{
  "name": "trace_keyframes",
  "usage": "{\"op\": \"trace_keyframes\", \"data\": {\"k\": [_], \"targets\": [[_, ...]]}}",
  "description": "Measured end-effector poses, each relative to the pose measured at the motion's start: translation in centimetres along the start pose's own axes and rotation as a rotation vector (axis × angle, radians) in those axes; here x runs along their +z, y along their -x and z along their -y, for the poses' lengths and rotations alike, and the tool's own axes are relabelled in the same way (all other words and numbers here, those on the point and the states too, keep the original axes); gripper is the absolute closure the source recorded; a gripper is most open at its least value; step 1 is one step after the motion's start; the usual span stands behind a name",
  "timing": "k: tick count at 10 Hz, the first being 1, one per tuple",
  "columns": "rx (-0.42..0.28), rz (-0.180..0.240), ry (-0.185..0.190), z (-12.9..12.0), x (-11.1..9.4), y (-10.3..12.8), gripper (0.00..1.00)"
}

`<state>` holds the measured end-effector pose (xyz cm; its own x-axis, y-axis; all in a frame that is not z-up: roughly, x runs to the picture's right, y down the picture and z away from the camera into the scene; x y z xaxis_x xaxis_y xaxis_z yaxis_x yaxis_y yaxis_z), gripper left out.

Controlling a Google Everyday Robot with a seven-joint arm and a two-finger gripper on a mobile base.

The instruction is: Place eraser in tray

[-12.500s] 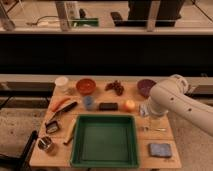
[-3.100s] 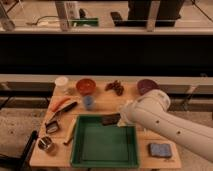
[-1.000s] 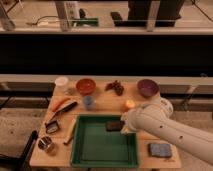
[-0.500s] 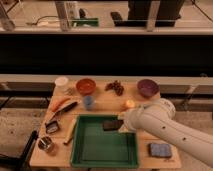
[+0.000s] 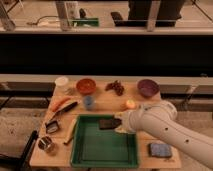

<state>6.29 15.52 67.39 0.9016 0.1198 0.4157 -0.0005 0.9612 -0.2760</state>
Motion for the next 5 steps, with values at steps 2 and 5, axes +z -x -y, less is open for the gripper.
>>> {"op": "trace_keyframes", "data": {"k": [2, 5], "targets": [[0.004, 0.011, 0.001, -0.09, 0.04, 0.19, 0.20], [0.017, 0.023, 0.001, -0.15, 0.07, 0.12, 0.20]]}}
